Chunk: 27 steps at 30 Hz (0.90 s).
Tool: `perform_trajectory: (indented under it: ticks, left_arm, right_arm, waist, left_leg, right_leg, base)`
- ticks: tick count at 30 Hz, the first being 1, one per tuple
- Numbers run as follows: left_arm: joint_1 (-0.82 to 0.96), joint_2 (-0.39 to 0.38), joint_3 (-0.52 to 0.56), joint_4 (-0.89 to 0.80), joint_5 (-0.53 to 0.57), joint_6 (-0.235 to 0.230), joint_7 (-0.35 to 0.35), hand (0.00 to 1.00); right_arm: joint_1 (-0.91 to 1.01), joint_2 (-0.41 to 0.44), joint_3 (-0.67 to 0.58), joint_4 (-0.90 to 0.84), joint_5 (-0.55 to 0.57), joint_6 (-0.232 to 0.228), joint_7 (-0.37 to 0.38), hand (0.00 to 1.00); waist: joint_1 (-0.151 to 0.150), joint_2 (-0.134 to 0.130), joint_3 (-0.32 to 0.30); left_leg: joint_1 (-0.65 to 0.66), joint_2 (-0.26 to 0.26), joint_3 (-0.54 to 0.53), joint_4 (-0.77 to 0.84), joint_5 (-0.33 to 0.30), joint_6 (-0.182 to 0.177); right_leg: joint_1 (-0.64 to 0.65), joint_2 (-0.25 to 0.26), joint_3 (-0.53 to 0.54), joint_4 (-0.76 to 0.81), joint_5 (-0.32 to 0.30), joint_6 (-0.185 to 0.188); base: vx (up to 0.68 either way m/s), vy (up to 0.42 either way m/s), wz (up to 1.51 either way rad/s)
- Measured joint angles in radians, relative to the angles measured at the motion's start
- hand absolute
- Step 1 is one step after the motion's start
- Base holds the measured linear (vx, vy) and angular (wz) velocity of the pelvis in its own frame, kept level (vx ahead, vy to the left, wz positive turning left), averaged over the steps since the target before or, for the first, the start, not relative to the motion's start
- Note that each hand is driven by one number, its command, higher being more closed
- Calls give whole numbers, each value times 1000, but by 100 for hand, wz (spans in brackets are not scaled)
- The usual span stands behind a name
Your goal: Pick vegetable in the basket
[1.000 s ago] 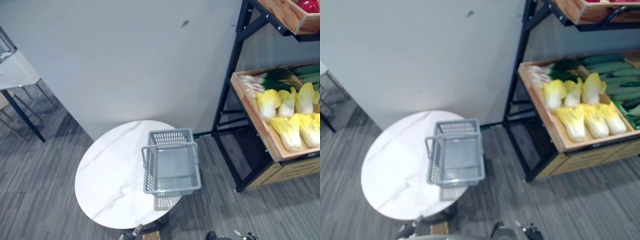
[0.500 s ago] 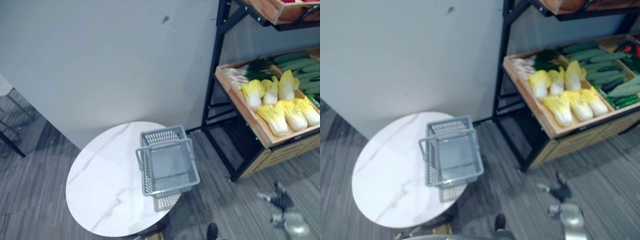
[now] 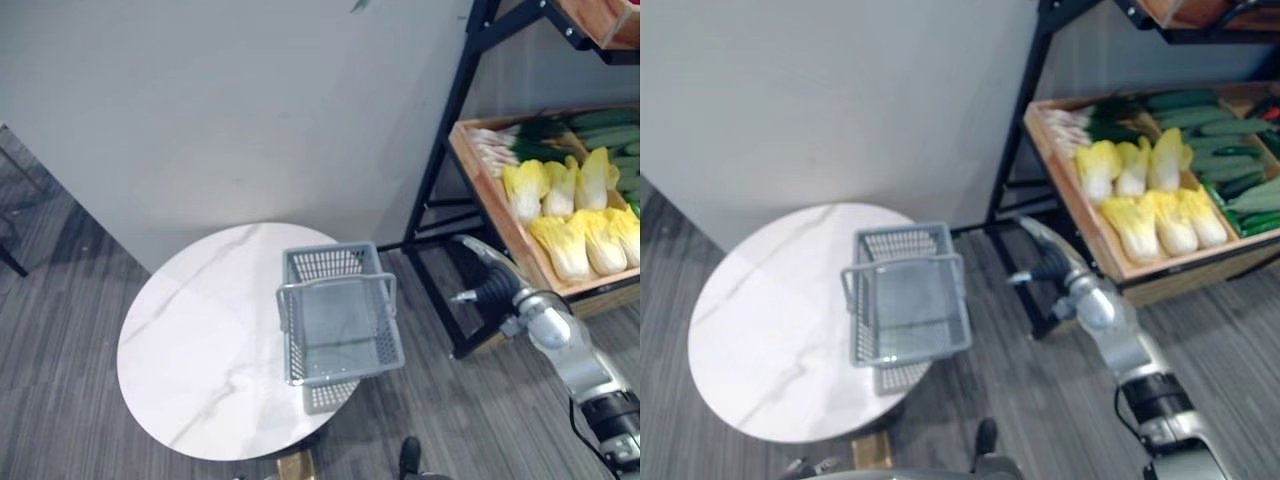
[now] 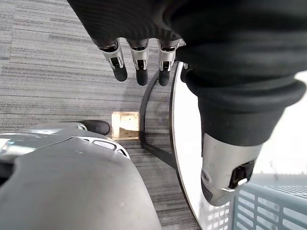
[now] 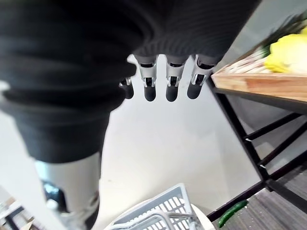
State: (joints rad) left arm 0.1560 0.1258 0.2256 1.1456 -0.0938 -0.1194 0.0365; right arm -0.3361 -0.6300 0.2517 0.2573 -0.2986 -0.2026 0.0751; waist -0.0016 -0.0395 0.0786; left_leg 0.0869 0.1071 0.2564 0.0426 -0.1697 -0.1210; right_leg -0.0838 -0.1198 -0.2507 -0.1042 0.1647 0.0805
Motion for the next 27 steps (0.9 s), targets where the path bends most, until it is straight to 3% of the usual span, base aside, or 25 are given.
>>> perform_trajectory:
  ticks: [8,14,27]
  left_arm:
    - [-4,3,-3,-9,-1,0,4,0]
    - [-27,-3,-8,-15,-11,-1,18,0]
    - [-74,0,-24,-41,-22,-3,47,0]
  right_arm:
    - [-200,70,182,181,-7,5,1,0]
    - [-373,150,228,412,-8,46,0,0]
    - [-548,239,156,585,-18,98,-48,0]
  waist:
    - [34,-19,32]
    - [56,-3,100]
    - [91,-8,210]
  left_leg:
    - [-36,2,-31,23,-4,7]
    - [-74,-3,-52,49,-2,10]
    - [-171,-50,-89,69,20,43]
  right_leg:
    - [-11,-4,-21,-1,5,-2]
    - [-35,-11,-31,-1,20,-10]
    - [-107,-57,-43,-1,55,-7]
  base:
    - [-41,-18,9]
    - [-16,-9,6]
    - [-27,12,8]
